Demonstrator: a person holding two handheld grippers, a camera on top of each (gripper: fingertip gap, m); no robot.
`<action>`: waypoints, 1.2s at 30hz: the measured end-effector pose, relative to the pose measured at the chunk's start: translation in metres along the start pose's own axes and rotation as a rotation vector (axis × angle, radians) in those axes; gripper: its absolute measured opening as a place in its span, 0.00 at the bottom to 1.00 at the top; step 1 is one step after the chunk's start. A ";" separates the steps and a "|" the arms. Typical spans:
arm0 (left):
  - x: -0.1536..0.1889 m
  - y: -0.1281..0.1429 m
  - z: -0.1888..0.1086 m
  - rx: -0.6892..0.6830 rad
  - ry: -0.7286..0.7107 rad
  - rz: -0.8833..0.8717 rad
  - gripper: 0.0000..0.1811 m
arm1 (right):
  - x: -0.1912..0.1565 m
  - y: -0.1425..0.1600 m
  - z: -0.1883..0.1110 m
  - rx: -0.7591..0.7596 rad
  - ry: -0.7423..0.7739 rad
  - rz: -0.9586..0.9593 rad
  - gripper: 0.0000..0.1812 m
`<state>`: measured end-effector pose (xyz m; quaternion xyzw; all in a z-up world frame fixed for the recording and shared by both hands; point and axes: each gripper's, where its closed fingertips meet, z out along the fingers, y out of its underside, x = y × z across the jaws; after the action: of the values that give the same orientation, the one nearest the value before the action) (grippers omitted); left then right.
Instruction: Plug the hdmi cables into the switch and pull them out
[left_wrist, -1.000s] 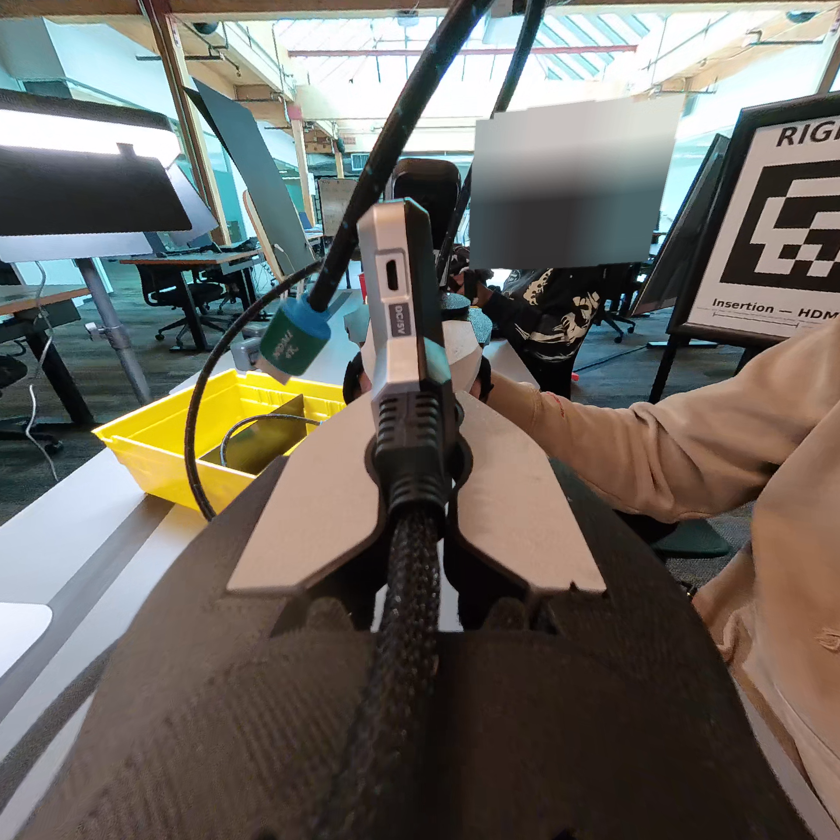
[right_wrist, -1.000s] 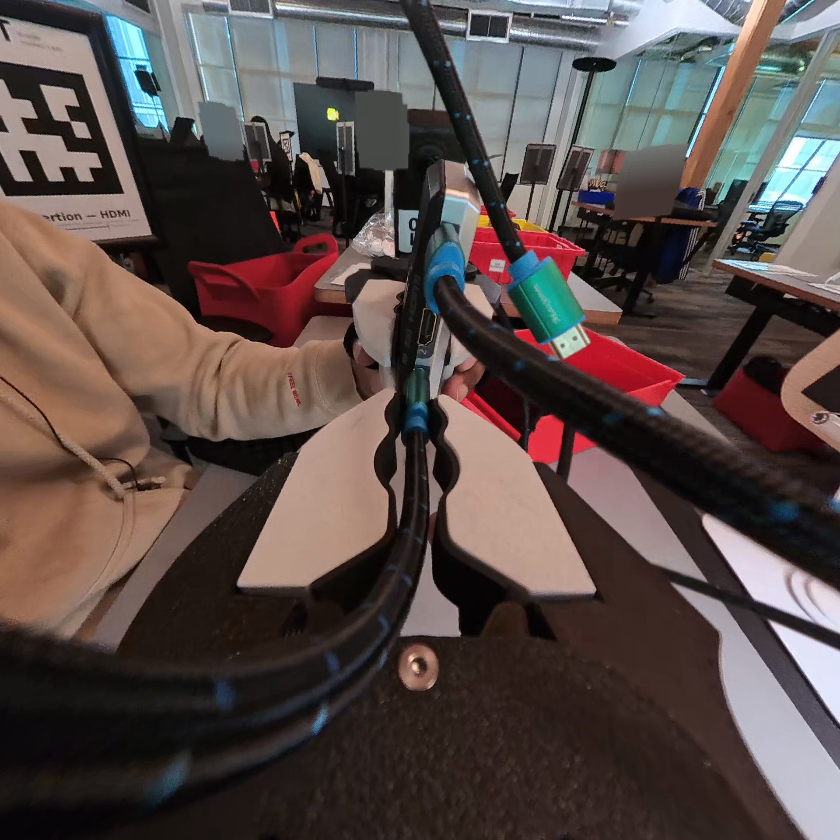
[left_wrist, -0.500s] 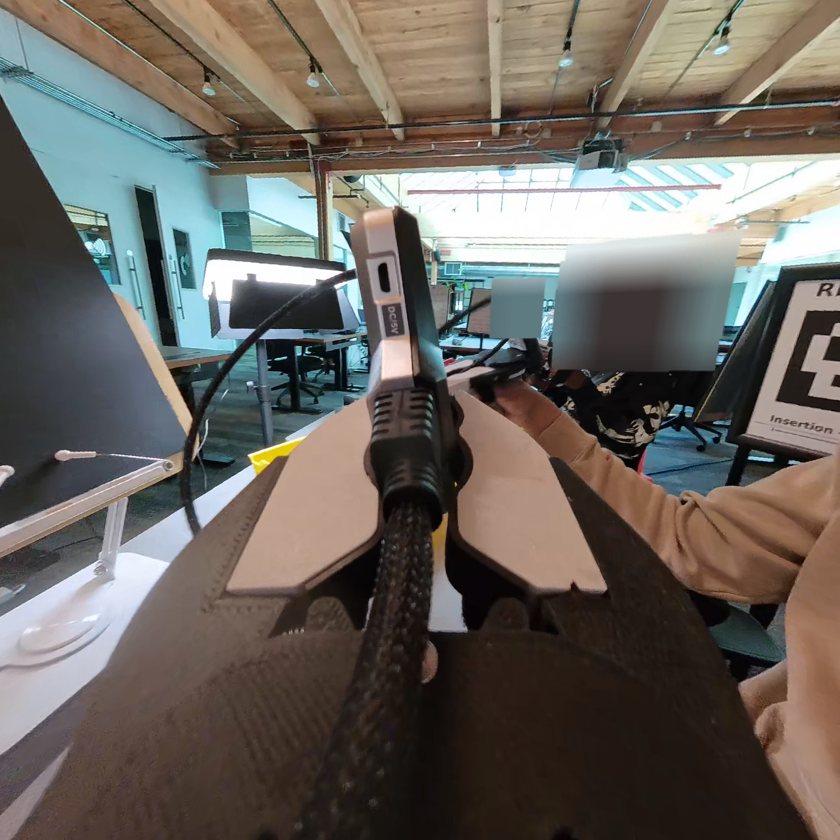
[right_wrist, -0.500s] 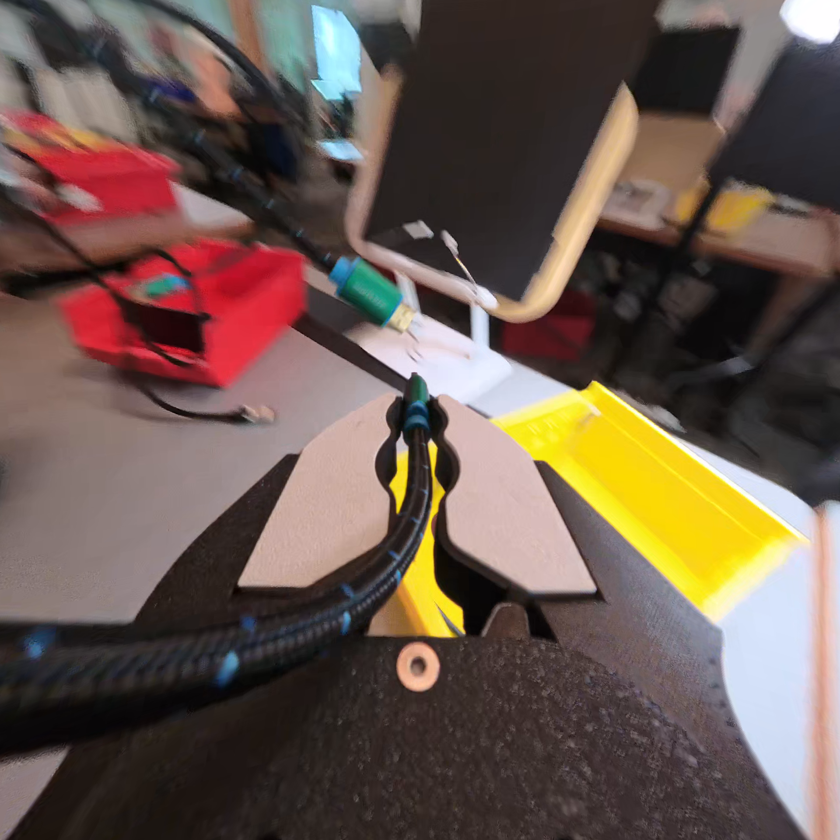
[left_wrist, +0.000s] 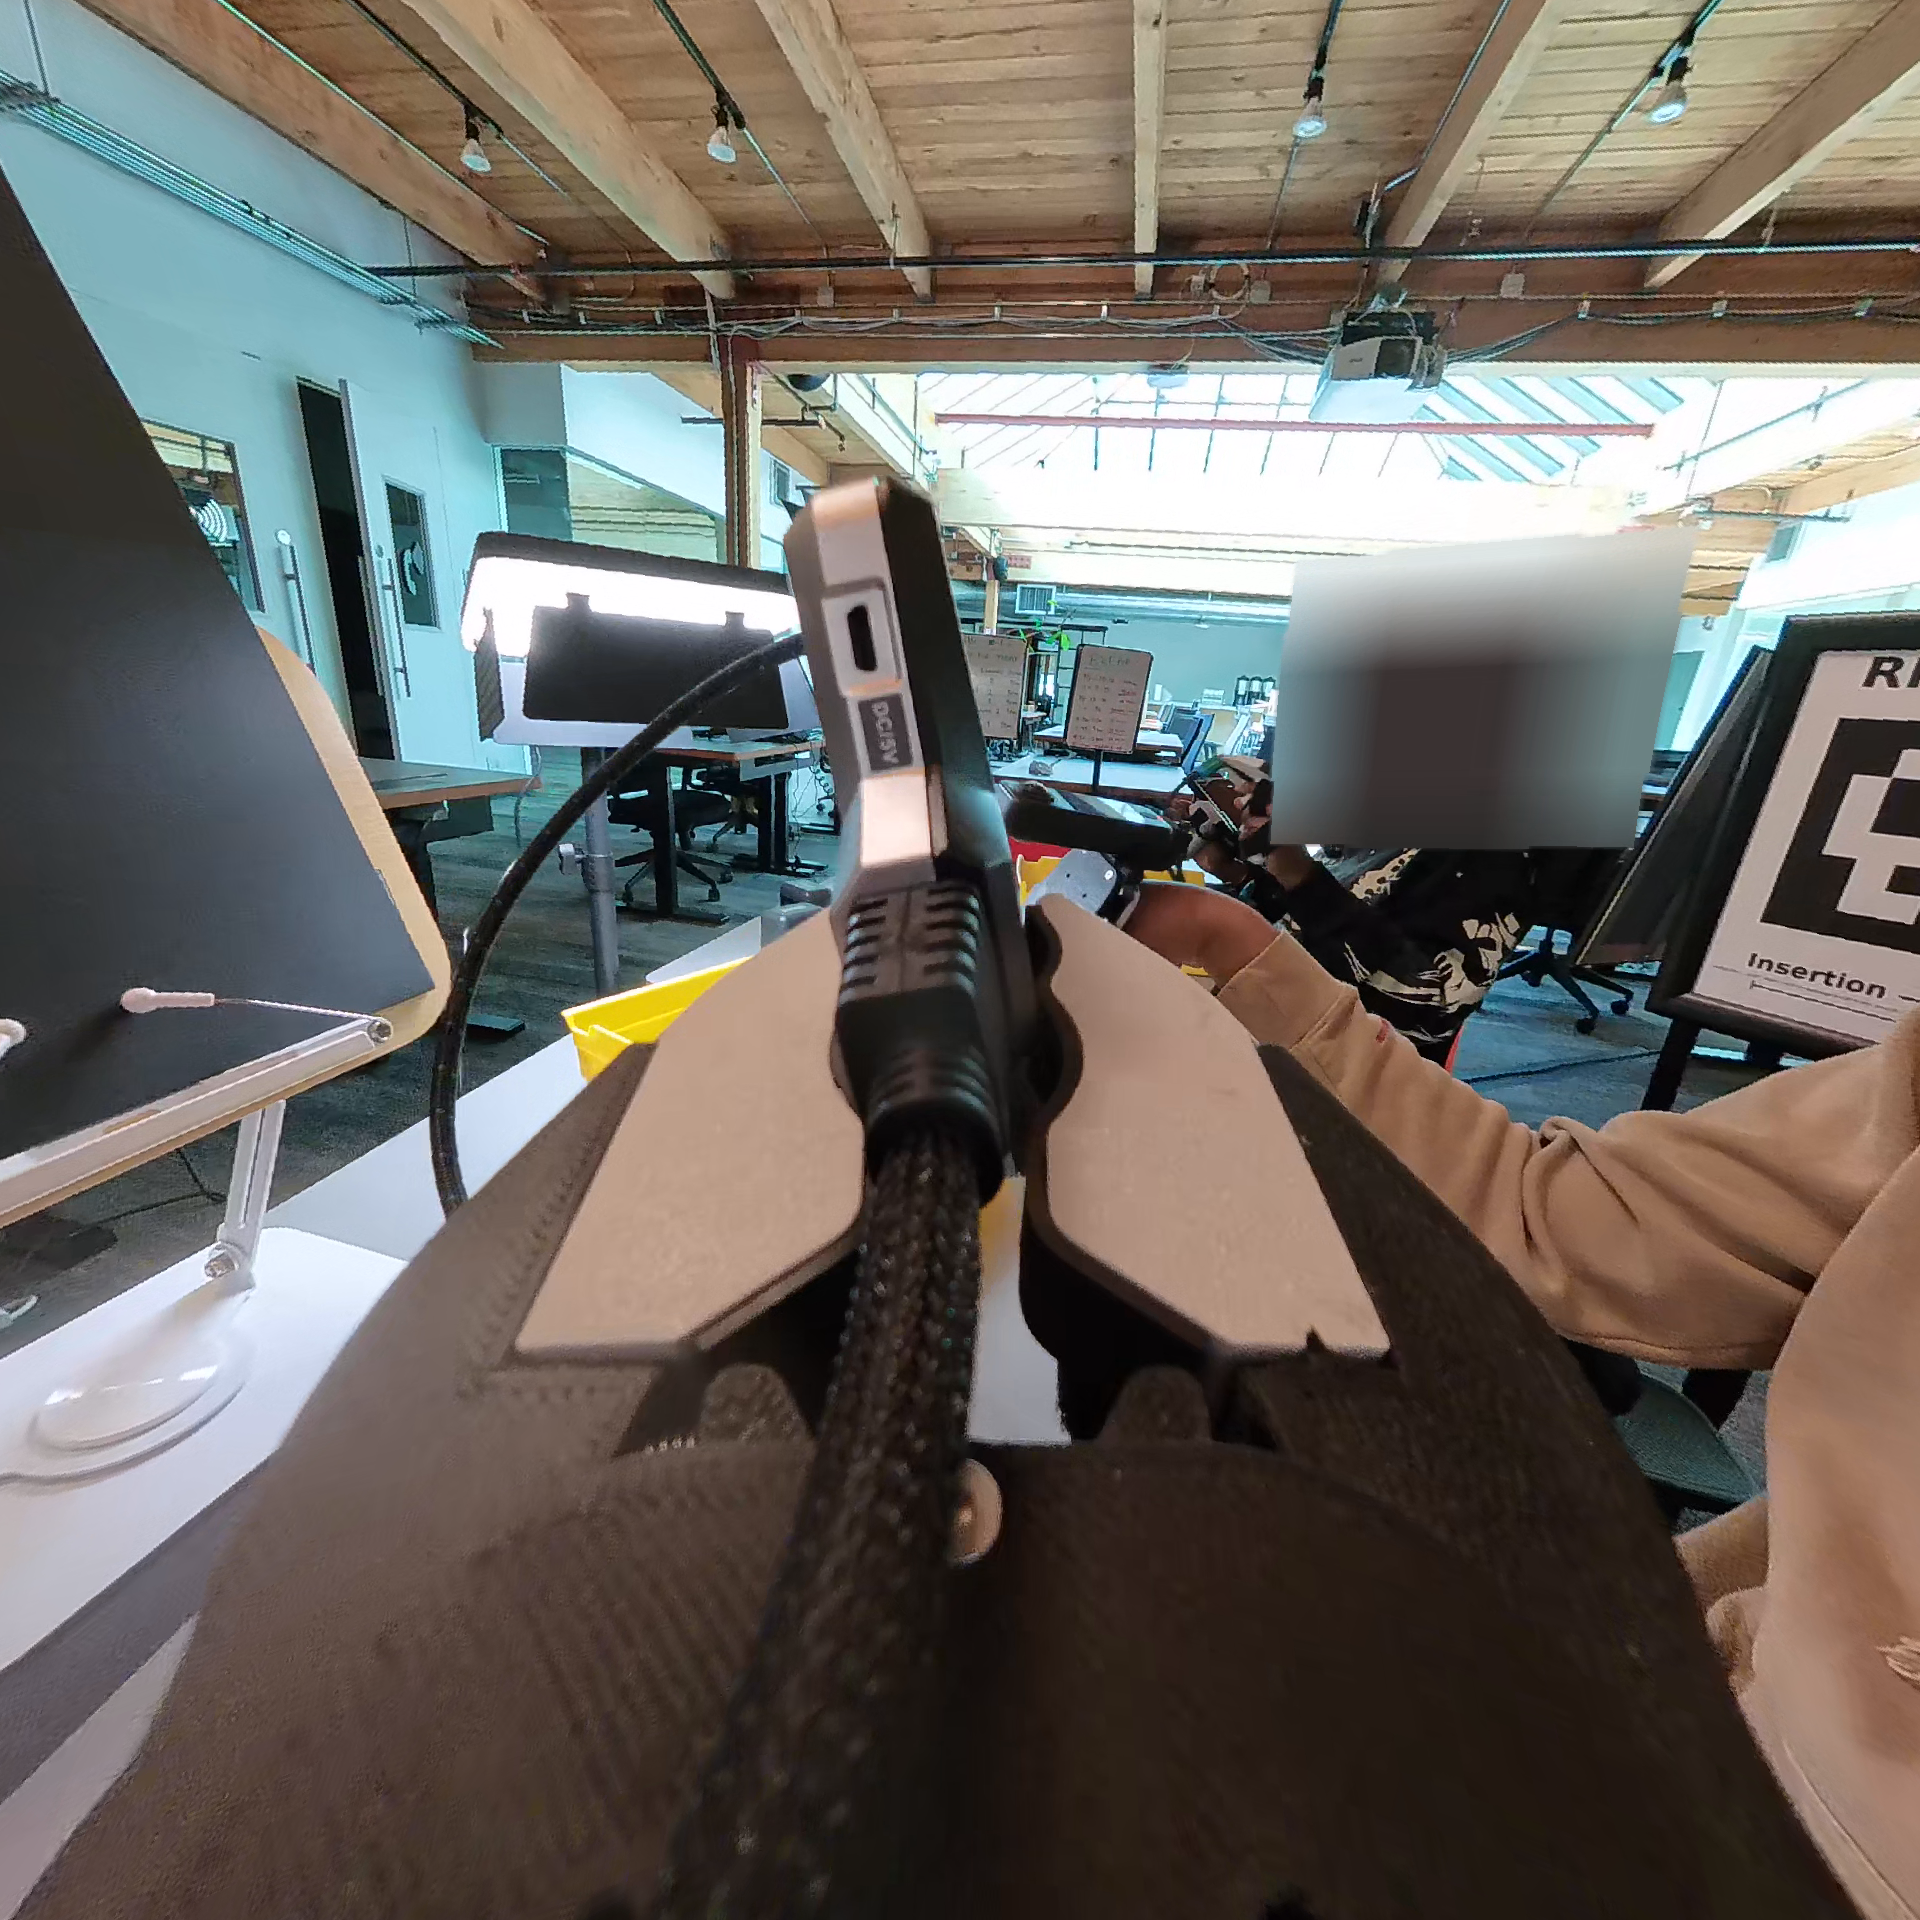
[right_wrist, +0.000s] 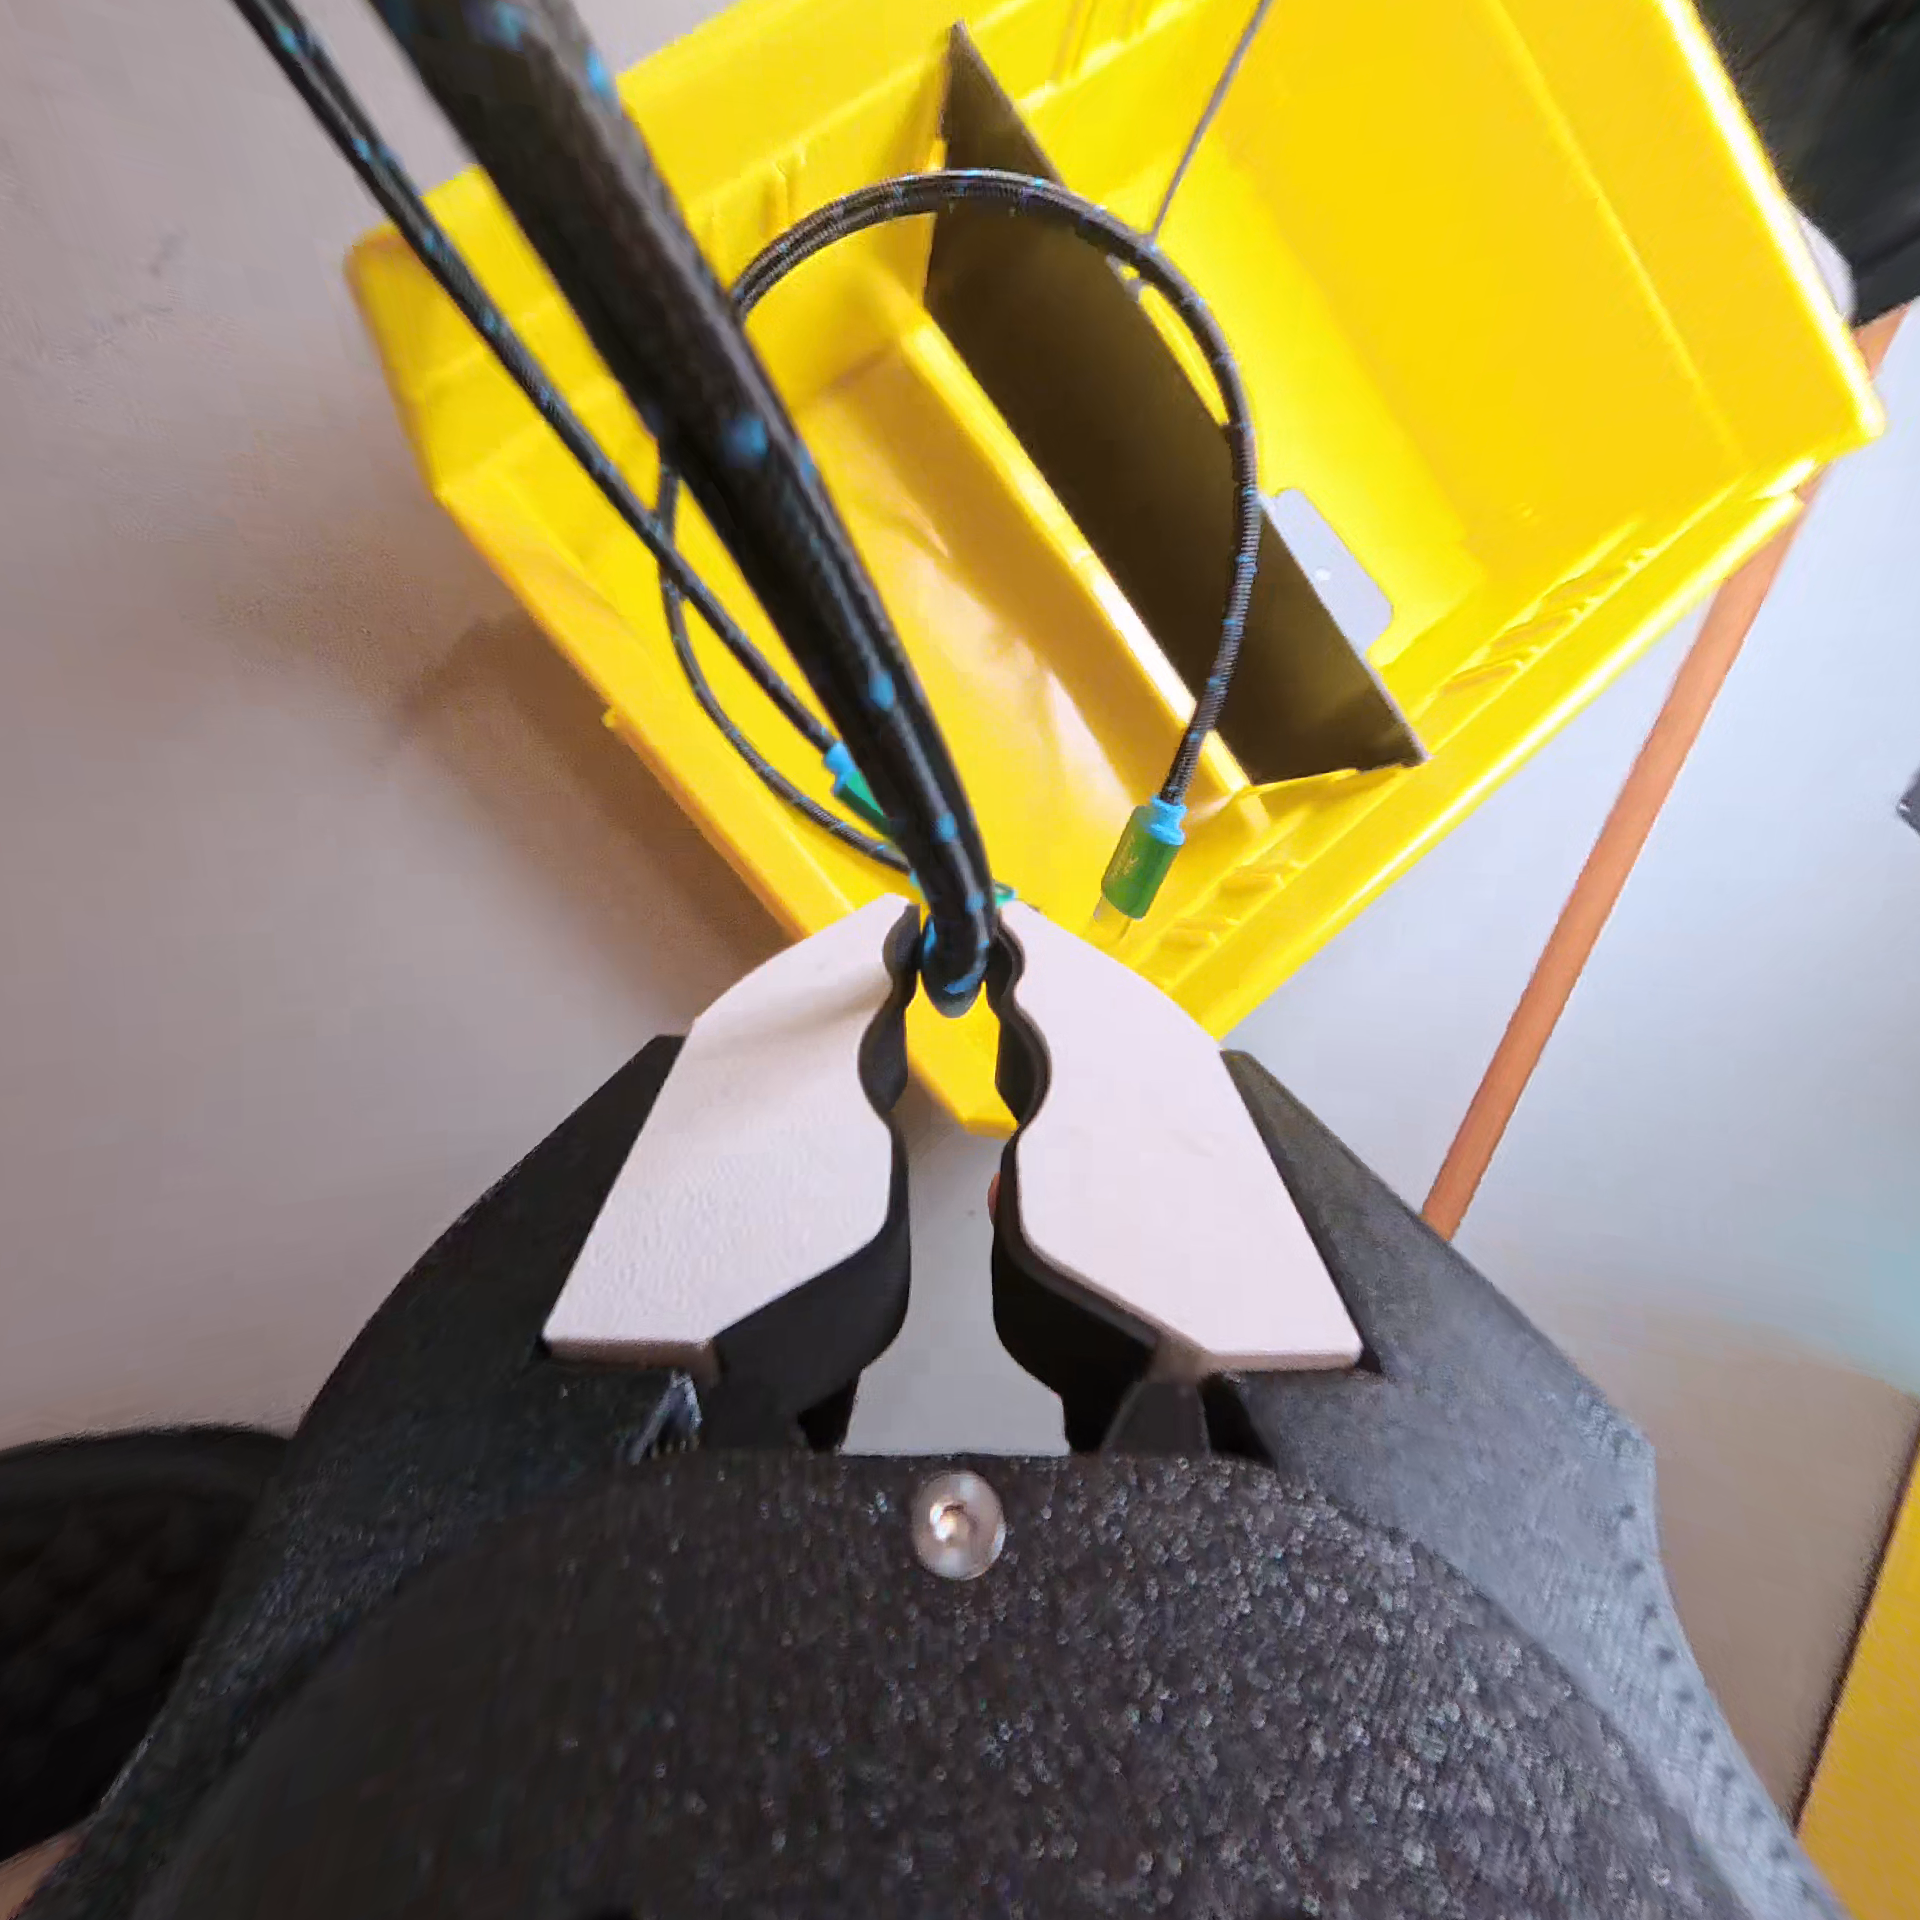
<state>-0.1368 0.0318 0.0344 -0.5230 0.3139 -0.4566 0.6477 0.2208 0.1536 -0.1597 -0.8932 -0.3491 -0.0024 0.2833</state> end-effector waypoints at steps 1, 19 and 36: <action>0.000 0.001 0.001 -0.005 0.001 -0.001 0.13 | 0.006 -0.003 0.000 0.024 0.026 0.024 0.07; -0.002 0.029 0.021 -0.058 0.015 -0.050 0.13 | -0.070 -0.135 -0.094 0.871 -0.316 0.022 0.14; 0.042 0.087 0.082 -0.127 0.204 -0.190 0.14 | -0.226 -0.179 -0.156 1.179 -1.095 0.013 0.06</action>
<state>-0.0248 0.0281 -0.0257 -0.5411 0.3553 -0.5458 0.5320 -0.0318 0.0404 0.0160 -0.4732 -0.3771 0.6221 0.4968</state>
